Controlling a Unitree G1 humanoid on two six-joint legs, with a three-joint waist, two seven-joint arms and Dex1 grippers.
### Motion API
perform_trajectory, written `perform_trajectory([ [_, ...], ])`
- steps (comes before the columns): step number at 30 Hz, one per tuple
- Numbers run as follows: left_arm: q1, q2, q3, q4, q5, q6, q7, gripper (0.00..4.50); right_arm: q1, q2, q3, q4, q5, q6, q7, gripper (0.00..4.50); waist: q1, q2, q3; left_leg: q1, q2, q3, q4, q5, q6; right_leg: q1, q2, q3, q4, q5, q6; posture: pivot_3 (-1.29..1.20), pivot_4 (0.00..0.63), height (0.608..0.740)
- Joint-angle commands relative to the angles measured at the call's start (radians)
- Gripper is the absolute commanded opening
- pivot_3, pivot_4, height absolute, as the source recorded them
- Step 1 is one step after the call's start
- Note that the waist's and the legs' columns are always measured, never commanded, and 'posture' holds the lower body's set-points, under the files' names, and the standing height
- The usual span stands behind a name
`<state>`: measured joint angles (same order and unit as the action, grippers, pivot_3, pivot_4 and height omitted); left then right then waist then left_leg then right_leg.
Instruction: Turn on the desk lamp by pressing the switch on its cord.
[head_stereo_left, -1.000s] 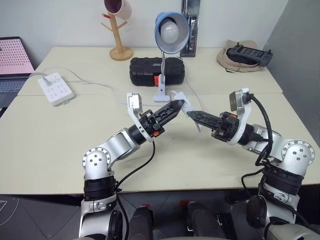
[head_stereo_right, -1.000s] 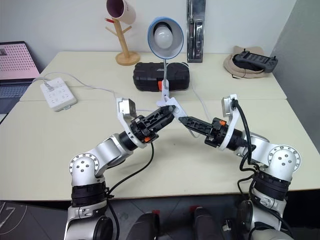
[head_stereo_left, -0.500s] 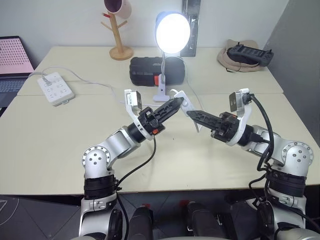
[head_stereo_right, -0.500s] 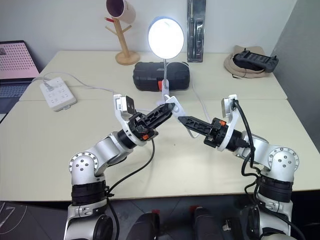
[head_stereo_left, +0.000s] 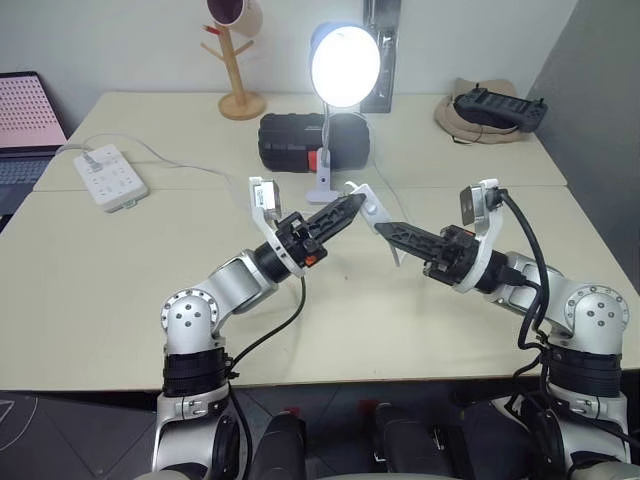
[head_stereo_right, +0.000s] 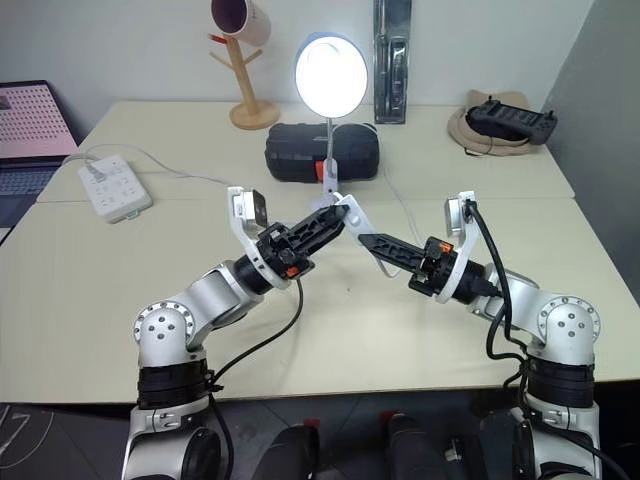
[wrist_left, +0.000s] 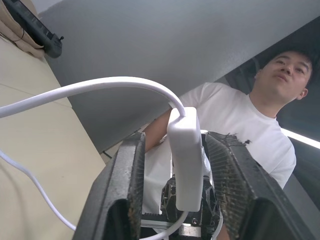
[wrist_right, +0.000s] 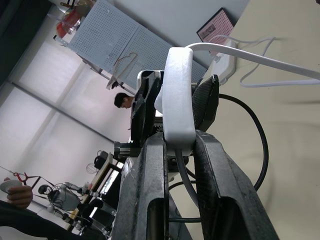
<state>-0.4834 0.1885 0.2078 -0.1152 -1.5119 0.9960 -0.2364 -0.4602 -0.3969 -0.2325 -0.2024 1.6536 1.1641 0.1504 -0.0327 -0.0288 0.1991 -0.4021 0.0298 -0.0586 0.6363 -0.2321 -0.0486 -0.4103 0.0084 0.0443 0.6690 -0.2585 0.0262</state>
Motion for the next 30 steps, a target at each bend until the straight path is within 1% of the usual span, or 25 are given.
perform_trajectory([
  [1, 0.016, 0.087, 0.046, -0.044, -0.052, 0.024, 0.002, 2.77, -0.035, -0.028, 0.013, -0.011, -0.008, -0.027, 0.04, 0.34, -0.001, 0.0, 0.0, 0.0, 0.0, 0.0, -0.001, 0.0, 0.0, 0.0, 0.0, 0.0, -0.001, 0.0, 0.0, 0.0, 0.15, 0.74],
  [3, 0.031, 0.161, 0.063, -0.06, -0.056, 0.047, -0.018, 3.15, -0.054, -0.055, 0.035, 0.0, -0.086, -0.032, 0.072, 0.34, -0.005, 0.0, 0.0, 0.0, 0.001, 0.0, -0.003, 0.0, 0.0, 0.0, 0.0, 0.0, -0.003, 0.0, 0.001, 0.0, 0.15, 0.74],
  [5, 0.039, 0.251, 0.077, -0.072, -0.031, 0.07, -0.062, 3.51, -0.081, -0.099, 0.085, 0.007, -0.22, -0.052, 0.132, 0.34, -0.008, 0.0, 0.0, 0.0, 0.001, 0.001, -0.006, 0.0, 0.0, -0.001, 0.0, 0.001, -0.005, 0.0, 0.001, 0.0, 0.15, 0.74],
  [6, 0.044, 0.307, 0.075, -0.085, 0.007, 0.078, -0.103, 3.68, -0.098, -0.118, 0.115, 0.018, -0.286, -0.067, 0.165, 0.34, -0.005, 0.0, 0.0, 0.0, 0.001, 0.001, -0.007, 0.0, 0.0, -0.001, 0.0, 0.001, -0.005, 0.0, 0.0, 0.0, 0.15, 0.74],
  [8, 0.053, 0.455, 0.055, -0.123, 0.126, 0.078, -0.238, 4.07, -0.152, -0.174, 0.234, 0.065, -0.503, -0.146, 0.242, 0.34, -0.008, 0.0, 0.0, -0.001, 0.001, 0.001, -0.007, 0.0, 0.0, -0.002, 0.0, 0.0, -0.006, 0.0, 0.0, 0.0, 0.15, 0.74],
  [10, 0.05, 0.562, 0.029, -0.134, 0.232, 0.044, -0.341, 4.44, -0.205, -0.222, 0.367, 0.124, -0.714, -0.238, 0.313, 0.34, -0.007, 0.0, 0.001, -0.001, 0.0, 0.003, -0.008, 0.0, 0.0, -0.004, 0.0, 0.001, -0.006, 0.0, 0.0, 0.0, 0.15, 0.74],
  [13, 0.047, 0.673, -0.03, -0.148, 0.392, -0.039, -0.487, 4.49, -0.264, -0.278, 0.561, 0.216, -1.004, -0.409, 0.452, 0.34, -0.003, 0.0, 0.001, -0.002, 0.0, 0.004, -0.009, 0.0, 0.0, -0.006, 0.0, 0.002, -0.007, 0.0, 0.0, 0.0, 0.15, 0.74],
  [16, 0.051, 0.754, -0.091, -0.155, 0.559, -0.152, -0.606, 4.49, -0.329, -0.252, 0.664, 0.323, -1.18, -0.541, 0.549, 0.34, 0.001, 0.0, 0.001, -0.008, 0.0, 0.004, -0.009, 0.0, 0.0, -0.012, 0.0, 0.002, -0.007, 0.0, 0.0, 0.0, 0.15, 0.74],
  [20, 0.103, 0.824, -0.16, -0.204, 0.738, -0.288, -0.717, 4.49, -0.362, -0.212, 0.754, 0.465, -1.357, -0.696, 0.664, 0.34, 0.0, 0.0, 0.001, -0.012, 0.001, 0.004, -0.008, 0.0, -0.001, -0.015, -0.001, 0.001, -0.007, 0.0, 0.0, 0.0, 0.15, 0.74],
  [23, 0.113, 0.808, -0.168, -0.198, 0.803, -0.329, -0.713, 4.49, -0.359, -0.182, 0.743, 0.547, -1.414, -0.755, 0.716, 0.34, 0.001, 0.0, 0.001, -0.013, 0.001, 0.005, -0.009, 0.0, -0.001, -0.015, -0.002, 0.002, -0.007, 0.001, -0.002, 0.0, 0.15, 0.74],
  [25, 0.116, 0.798, -0.163, -0.188, 0.824, -0.344, -0.725, 4.5, -0.351, -0.174, 0.721, 0.573, -1.434, -0.775, 0.746, 1.05, 0.001, 0.0, 0.001, -0.013, 0.001, 0.004, -0.008, 0.0, -0.001, -0.015, -0.002, 0.001, -0.007, 0.001, -0.002, 0.0, 0.15, 0.74],
  [26, 0.117, 0.794, -0.161, -0.184, 0.834, -0.35, -0.731, 4.5, -0.349, -0.171, 0.711, 0.58, -1.442, -0.78, 0.761, 1.24, 0.001, 0.0, 0.001, -0.013, 0.001, 0.004, -0.008, 0.0, -0.001, -0.015, -0.002, 0.001, -0.007, 0.001, -0.002, 0.0, 0.15, 0.74],
  [30, 0.115, 0.784, -0.155, -0.175, 0.854, -0.354, -0.748, 4.5, -0.333, -0.172, 0.668, 0.561, -1.448, -0.763, 0.811, 2.29, 0.001, 0.0, 0.001, -0.013, 0.001, 0.004, -0.007, 0.0, -0.001, -0.015, -0.002, 0.001, -0.006, 0.0, -0.001, 0.0, 0.15, 0.74],
])
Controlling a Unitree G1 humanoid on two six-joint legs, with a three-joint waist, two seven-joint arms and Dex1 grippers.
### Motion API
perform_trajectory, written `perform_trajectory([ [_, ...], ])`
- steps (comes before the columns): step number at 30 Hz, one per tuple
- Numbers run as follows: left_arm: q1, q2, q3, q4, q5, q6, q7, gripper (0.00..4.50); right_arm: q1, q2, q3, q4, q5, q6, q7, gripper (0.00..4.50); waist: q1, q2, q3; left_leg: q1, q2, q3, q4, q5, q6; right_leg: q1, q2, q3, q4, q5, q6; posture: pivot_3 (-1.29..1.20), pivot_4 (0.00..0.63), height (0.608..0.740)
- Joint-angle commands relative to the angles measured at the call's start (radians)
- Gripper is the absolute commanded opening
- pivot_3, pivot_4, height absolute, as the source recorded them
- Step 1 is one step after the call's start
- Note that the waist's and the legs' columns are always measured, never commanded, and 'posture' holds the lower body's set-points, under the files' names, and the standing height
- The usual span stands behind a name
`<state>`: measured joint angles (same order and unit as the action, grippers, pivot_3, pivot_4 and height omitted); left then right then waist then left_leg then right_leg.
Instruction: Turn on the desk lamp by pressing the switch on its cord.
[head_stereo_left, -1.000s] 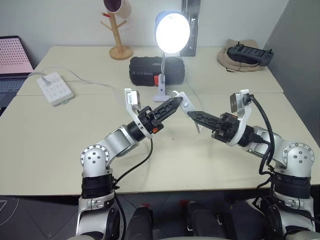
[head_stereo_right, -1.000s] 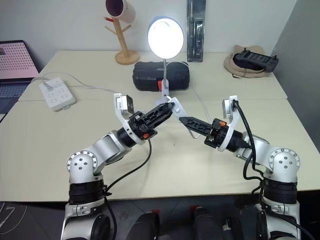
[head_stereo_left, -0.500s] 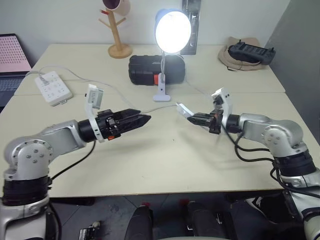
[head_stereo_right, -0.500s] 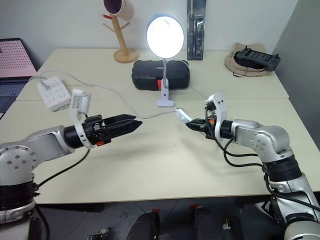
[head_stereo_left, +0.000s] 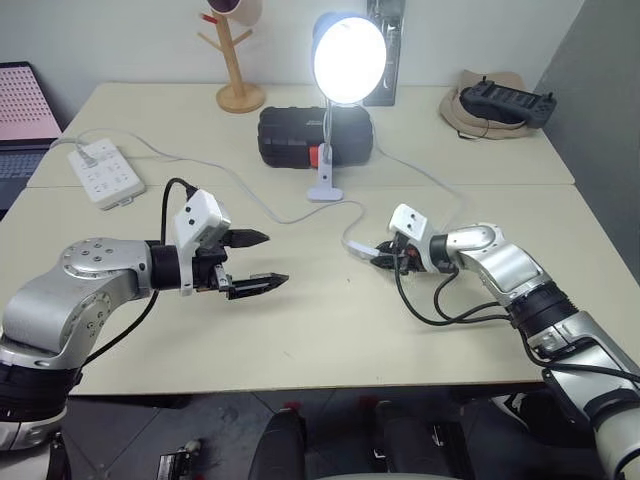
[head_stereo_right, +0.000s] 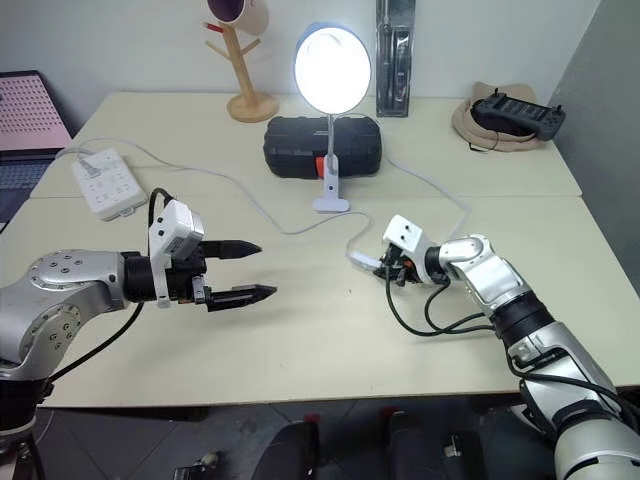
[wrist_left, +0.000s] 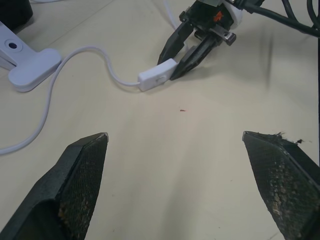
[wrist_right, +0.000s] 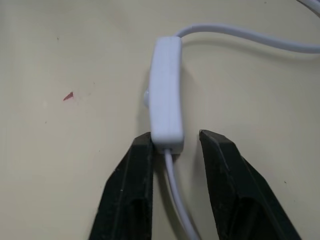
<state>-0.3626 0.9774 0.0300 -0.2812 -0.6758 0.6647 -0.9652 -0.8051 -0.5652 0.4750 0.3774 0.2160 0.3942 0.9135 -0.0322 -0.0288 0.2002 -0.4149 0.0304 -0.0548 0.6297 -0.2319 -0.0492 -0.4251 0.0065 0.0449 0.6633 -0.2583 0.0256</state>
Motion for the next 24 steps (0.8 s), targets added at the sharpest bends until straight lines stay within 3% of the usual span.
perform_trajectory([
  [1, -0.006, -0.007, 0.024, -0.008, 0.022, -0.024, -0.023, 4.5, 0.016, -0.005, -0.047, -0.025, -0.015, 0.01, 0.056, 2.47, 0.0, 0.0, 0.0, 0.0, 0.0, 0.0, 0.0, 0.0, 0.0, 0.0, 0.0, 0.0, 0.0, 0.0, 0.0, 0.0, 0.15, 0.74],
  [9, -0.094, 0.002, -0.004, 0.162, 0.118, -0.087, -0.12, 4.5, 0.162, -0.139, -0.213, -0.429, 0.143, 0.274, 0.123, 4.47, 0.004, 0.001, 0.001, -0.001, 0.0, -0.001, 0.0, 0.0, 0.0, 0.0, 0.0, -0.001, 0.001, 0.001, -0.001, 0.0, 0.15, 0.74],
  [12, -0.115, 0.007, -0.019, 0.205, 0.161, -0.127, -0.156, 4.5, 0.21, -0.176, -0.284, -0.534, 0.184, 0.349, 0.106, 4.47, 0.004, 0.001, 0.001, 0.0, 0.0, -0.002, 0.001, 0.0, 0.0, 0.0, 0.0, -0.001, 0.001, 0.0, 0.0, 0.0, 0.15, 0.74],
  [18, -0.163, 0.036, -0.031, 0.34, 0.272, -0.235, -0.22, 4.5, 0.42, -0.286, -0.541, -0.782, 0.276, 0.438, 0.046, 4.47, 0.004, 0.001, 0.001, 0.0, 0.0, -0.002, 0.001, 0.0, 0.0, 0.001, 0.0, -0.001, 0.002, 0.0, 0.0, 0.0, 0.15, 0.74],
  [24, -0.203, 0.002, -0.04, 0.395, 0.298, -0.25, -0.249, 4.5, 0.489, -0.261, -0.609, -0.832, 0.282, 0.495, -0.078, 4.47, 0.002, 0.001, 0.0, 0.001, 0.0, -0.001, 0.003, 0.0, 0.0, 0.002, 0.0, -0.001, 0.003, 0.0, 0.001, 0.0, 0.15, 0.74],
])
